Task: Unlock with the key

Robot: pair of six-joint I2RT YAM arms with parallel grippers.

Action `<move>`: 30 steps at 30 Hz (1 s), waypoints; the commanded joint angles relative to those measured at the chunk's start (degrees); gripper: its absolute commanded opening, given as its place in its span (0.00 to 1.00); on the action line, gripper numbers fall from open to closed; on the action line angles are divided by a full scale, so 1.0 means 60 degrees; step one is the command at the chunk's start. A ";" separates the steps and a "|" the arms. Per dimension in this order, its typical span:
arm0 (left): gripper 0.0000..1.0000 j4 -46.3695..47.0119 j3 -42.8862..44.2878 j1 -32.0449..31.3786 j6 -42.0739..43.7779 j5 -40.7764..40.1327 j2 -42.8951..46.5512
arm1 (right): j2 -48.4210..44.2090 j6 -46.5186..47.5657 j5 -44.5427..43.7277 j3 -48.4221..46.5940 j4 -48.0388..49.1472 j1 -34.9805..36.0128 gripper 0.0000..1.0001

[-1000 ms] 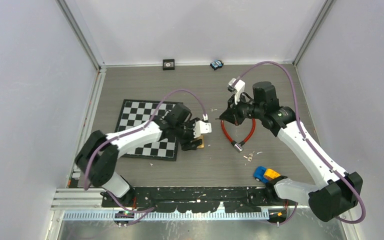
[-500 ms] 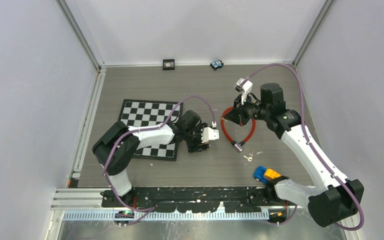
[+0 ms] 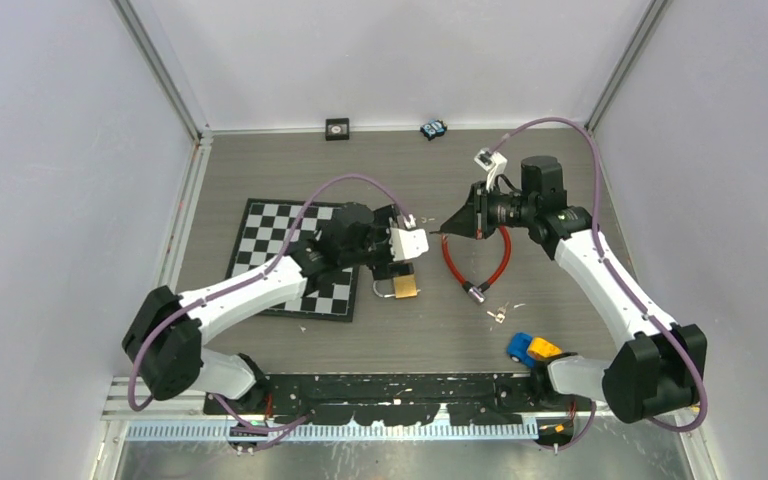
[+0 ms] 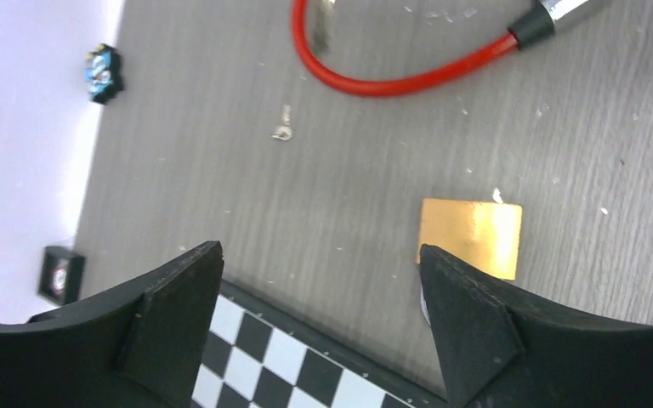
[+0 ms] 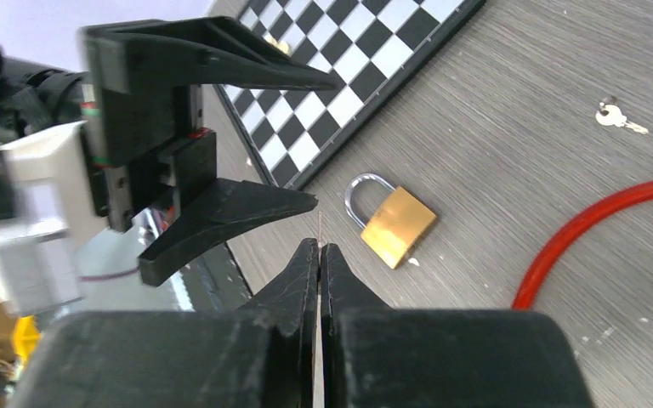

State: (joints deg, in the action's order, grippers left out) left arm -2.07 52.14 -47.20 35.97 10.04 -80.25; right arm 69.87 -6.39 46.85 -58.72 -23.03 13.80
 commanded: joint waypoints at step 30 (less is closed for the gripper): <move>0.61 0.1327 0.2150 -0.2622 0.3267 -0.6460 -0.1215 | 0.1303 -0.5683 0.1485 0.0631 0.4166 -0.0587 0.01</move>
State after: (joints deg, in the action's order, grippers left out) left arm -2.20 65.63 -63.09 51.99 -24.12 -87.85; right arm 77.93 -39.29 54.59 -55.29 -0.21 10.41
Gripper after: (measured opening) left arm 0.622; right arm 0.046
